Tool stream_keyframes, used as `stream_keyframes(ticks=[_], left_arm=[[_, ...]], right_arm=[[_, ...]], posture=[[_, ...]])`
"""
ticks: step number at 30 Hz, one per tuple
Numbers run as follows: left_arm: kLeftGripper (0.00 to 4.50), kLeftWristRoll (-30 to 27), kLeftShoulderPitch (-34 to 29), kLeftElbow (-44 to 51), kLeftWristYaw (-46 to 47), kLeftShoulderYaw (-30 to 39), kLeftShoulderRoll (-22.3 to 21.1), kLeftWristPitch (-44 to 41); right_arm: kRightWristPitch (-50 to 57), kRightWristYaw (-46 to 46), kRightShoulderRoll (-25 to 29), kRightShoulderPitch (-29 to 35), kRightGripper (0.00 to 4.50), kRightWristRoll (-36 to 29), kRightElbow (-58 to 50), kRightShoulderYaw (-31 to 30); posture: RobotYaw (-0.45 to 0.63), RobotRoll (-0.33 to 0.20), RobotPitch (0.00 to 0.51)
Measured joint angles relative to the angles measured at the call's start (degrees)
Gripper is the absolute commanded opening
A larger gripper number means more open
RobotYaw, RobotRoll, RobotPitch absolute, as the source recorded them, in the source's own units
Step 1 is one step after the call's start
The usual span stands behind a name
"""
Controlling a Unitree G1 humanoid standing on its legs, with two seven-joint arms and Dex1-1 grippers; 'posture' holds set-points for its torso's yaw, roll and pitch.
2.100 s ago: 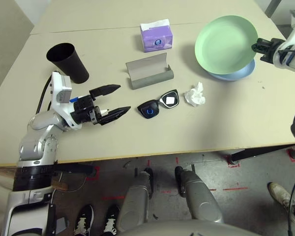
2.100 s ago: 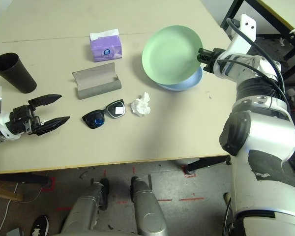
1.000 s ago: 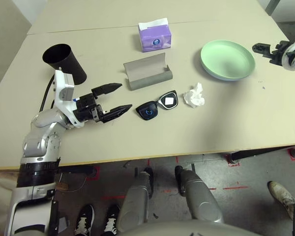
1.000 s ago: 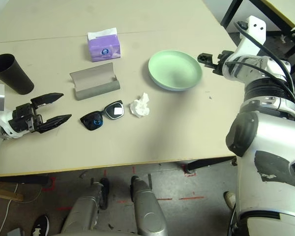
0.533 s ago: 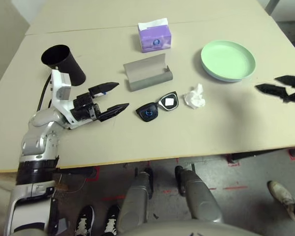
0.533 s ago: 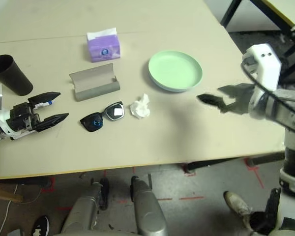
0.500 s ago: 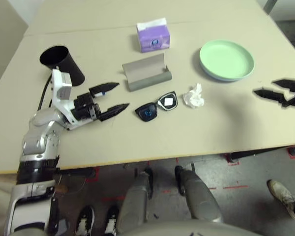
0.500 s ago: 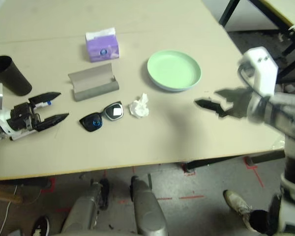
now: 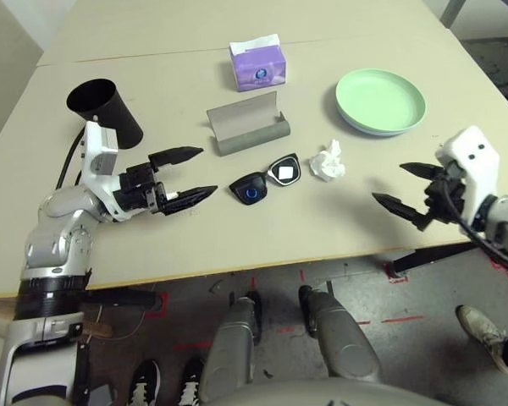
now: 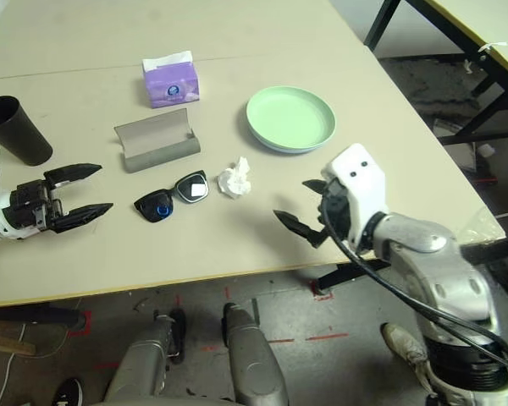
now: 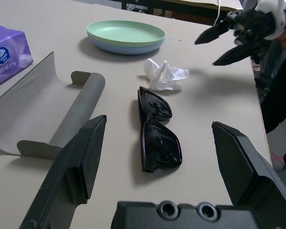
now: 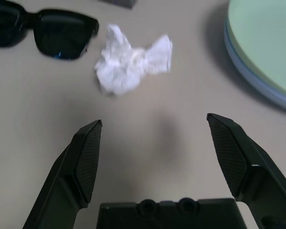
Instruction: Organize and tidy the items on the table.
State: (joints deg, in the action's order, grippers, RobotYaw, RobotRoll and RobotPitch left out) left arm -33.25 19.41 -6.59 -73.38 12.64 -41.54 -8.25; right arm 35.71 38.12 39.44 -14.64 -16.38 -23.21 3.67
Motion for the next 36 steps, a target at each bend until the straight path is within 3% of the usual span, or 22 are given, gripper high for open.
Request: stream_keyframes(ticks=[7,13,25,28,36], left_arm=[[4.5,-0.01,0.12,0.61,0.53,0.0,-0.13,-0.18],[4.5,-0.1,-0.76,1.86,1.24,0.24,-0.32,-0.5],[4.5,-0.35,-1.24,2.88,2.24,0.74,-0.42,-0.89],[4.5,-0.43,-1.24,3.45,2.56,0.75,-0.42,-1.06],[4.5,-0.58,-1.6,4.26,3.18,0.78,-0.39,-1.15]], right_arm=[[-6.33,-1.47,-5.73,-3.52,4.48,4.72,7.41,-7.06],[-8.61,-1.53,-9.39,-6.51,4.48,5.8,12.61,-9.02],[-10.0,-3.79,-11.6,-12.52,4.48,9.93,20.89,-10.87],[-9.14,-4.29,-12.34,-13.13,3.81,9.95,21.59,-10.87],[-7.06,-4.38,-12.42,-13.54,0.82,9.67,21.45,-10.81]], posture=[[-0.22,0.0,0.271],[-0.21,0.0,0.264],[-0.21,0.0,0.251],[-0.21,0.0,0.25],[-0.21,0.0,0.249]])
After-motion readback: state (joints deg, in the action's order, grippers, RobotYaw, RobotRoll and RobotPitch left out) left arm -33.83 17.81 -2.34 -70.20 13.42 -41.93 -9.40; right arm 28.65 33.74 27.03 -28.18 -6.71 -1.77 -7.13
